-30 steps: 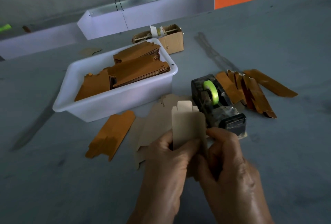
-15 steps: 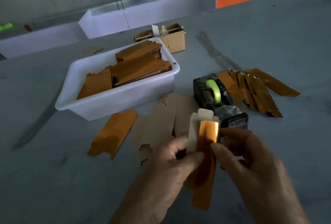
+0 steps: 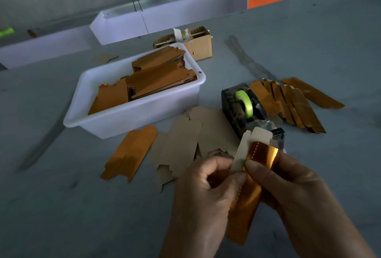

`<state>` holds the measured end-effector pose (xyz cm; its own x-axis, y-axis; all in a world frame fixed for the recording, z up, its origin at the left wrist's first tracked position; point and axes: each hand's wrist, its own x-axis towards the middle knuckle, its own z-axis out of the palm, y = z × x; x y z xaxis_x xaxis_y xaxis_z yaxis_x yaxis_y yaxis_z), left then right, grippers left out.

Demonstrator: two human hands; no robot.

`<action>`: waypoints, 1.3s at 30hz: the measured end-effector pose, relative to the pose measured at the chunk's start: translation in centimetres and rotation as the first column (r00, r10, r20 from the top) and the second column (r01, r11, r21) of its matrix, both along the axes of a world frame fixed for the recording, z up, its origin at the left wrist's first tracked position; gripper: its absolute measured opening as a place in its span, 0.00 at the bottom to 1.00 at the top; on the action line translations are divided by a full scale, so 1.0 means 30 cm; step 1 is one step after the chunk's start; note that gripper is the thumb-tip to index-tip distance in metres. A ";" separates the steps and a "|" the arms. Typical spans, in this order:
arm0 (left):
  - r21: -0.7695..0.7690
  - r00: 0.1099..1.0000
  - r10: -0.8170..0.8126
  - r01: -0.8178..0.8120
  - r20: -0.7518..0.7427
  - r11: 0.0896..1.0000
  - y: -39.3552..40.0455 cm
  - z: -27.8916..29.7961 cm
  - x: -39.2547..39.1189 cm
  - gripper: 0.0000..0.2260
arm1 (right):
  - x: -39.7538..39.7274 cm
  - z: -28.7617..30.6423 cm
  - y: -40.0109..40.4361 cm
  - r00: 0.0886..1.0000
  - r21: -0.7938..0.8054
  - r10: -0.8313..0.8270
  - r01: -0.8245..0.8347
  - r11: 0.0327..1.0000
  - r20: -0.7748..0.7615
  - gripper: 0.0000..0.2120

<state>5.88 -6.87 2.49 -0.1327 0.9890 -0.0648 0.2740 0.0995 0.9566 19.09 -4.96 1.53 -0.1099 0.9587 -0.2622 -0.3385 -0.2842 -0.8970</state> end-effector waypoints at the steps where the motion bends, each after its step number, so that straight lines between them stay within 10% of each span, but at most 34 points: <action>1: 0.044 0.998 0.052 -0.051 -0.034 0.998 -0.001 -0.003 0.007 0.02 | -0.001 0.002 -0.001 1.000 -0.005 -0.008 0.007 1.000 -0.013 0.10; 6: 0.321 0.920 0.125 0.001 -0.372 0.947 -0.020 -0.015 0.043 0.07 | -0.008 0.003 -0.010 1.000 -0.032 -0.026 0.026 0.999 -0.013 0.10; 10: 0.308 0.580 0.165 0.157 -0.798 0.939 -0.027 -0.041 0.074 0.18 | -0.012 0.010 -0.018 1.000 -0.042 -0.014 0.015 0.999 0.010 0.10; 17: 0.104 0.647 -0.040 0.183 -0.761 0.978 -0.023 -0.078 0.078 0.15 | -0.011 0.002 -0.034 0.998 -0.063 -0.041 0.044 0.997 0.050 0.12; 21: 0.270 0.557 0.153 0.135 -0.817 0.953 -0.041 -0.065 0.091 0.16 | -0.014 -0.002 -0.029 0.991 -0.027 -0.057 0.061 0.998 0.117 0.10; 25: 0.260 0.901 0.085 0.032 -0.426 0.965 -0.039 -0.036 0.051 0.09 | -0.020 -0.006 -0.017 0.997 -0.015 -0.060 0.061 0.998 0.045 0.07; 28: -0.168 0.996 0.001 0.013 0.084 0.986 -0.014 0.006 0.010 0.03 | -0.015 0.012 -0.009 0.994 0.045 -0.046 0.042 0.998 0.101 0.09; 35: -0.123 0.995 -0.094 0.096 0.015 0.988 0.014 0.038 -0.002 0.04 | 0.015 0.061 0.005 0.933 0.139 0.029 -0.084 0.987 0.358 0.13; 39: -0.057 0.996 0.081 -0.079 0.044 0.995 0.038 0.012 0.018 0.03 | 0.071 0.087 0.054 0.719 0.383 -0.307 0.061 0.922 0.624 0.13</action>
<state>6.43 -5.74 2.85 -0.2071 0.9701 -0.1266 0.2189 0.1720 0.9605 21.23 -3.33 4.16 0.1607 0.9796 0.1203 0.3605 0.0552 -0.9311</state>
